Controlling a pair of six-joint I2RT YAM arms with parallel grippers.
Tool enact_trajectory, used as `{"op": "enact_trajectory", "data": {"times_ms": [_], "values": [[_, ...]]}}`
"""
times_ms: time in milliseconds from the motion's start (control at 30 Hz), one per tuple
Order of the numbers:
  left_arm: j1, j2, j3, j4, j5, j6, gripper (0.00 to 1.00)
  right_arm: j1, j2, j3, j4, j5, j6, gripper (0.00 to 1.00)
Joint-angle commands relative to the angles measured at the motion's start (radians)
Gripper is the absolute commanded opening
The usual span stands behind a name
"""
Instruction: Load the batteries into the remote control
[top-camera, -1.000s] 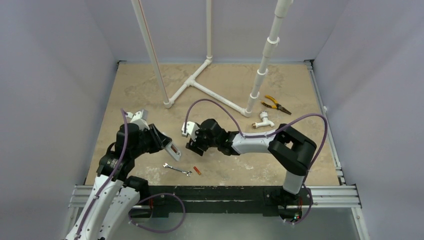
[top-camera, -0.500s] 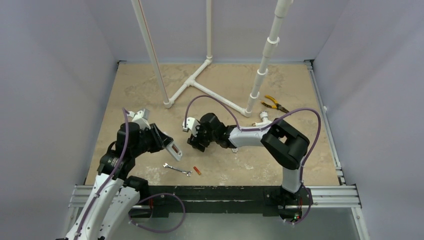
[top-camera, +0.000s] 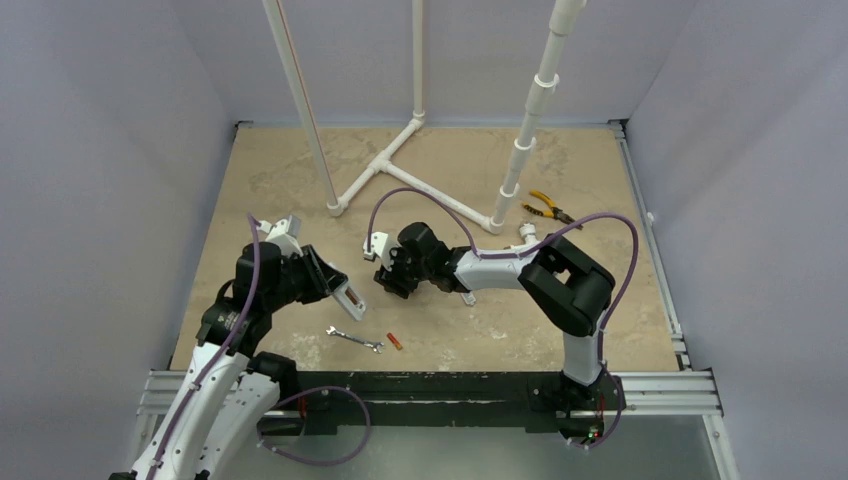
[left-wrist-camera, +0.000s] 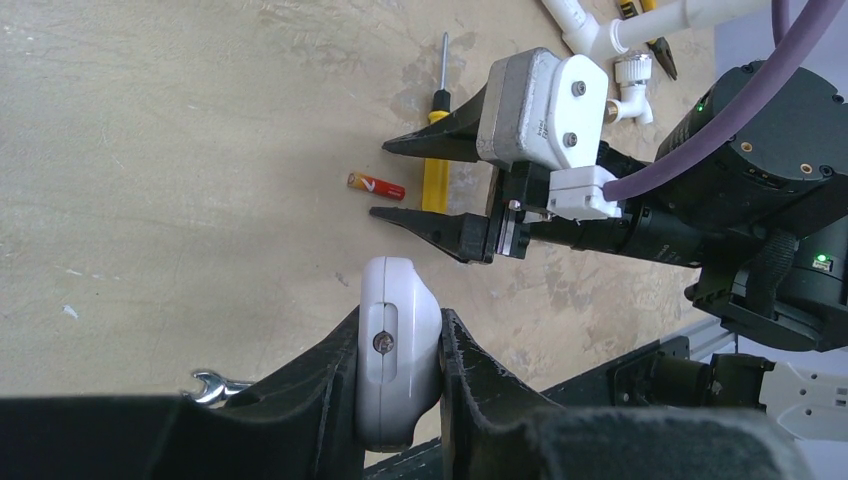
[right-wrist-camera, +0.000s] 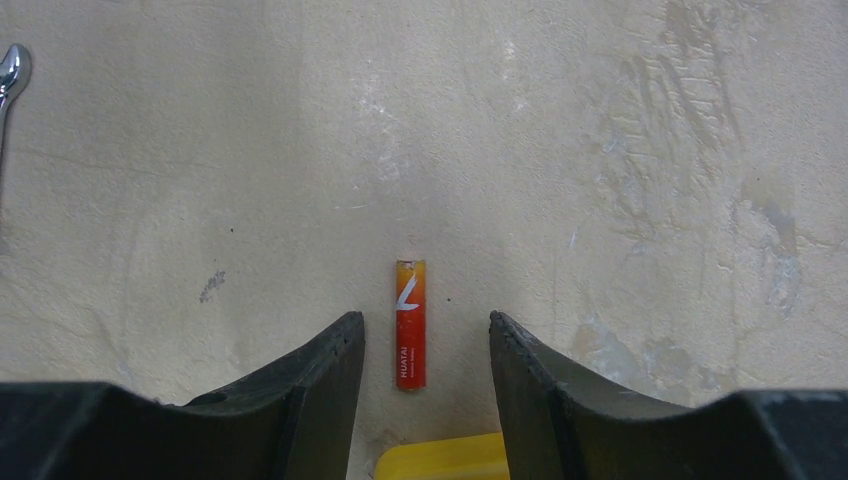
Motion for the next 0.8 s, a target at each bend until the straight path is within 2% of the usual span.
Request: {"op": "enact_trajectory", "data": {"times_ms": [0, 267, 533, 667, 767], "values": [[0.009, 0.0, 0.01, 0.051, 0.012, 0.019, 0.0, 0.001, 0.012, 0.027, -0.047, -0.012, -0.015, 0.47], [0.009, 0.002, 0.008, 0.058, 0.012, 0.015, 0.0, 0.001, -0.008, 0.016, -0.075, -0.004, -0.012, 0.48], [0.009, -0.002, 0.011, 0.069, 0.011, 0.01, 0.0, 0.002, -0.008, 0.028, -0.113, -0.004, -0.014, 0.45], [0.009, 0.001, 0.01, 0.075, 0.012, 0.007, 0.0, 0.001, -0.005, 0.033, -0.125, -0.005, -0.015, 0.35], [0.009, 0.002, 0.01, 0.077, 0.013, 0.008, 0.0, 0.001, 0.003, 0.043, -0.137, -0.013, -0.013, 0.24]]}}
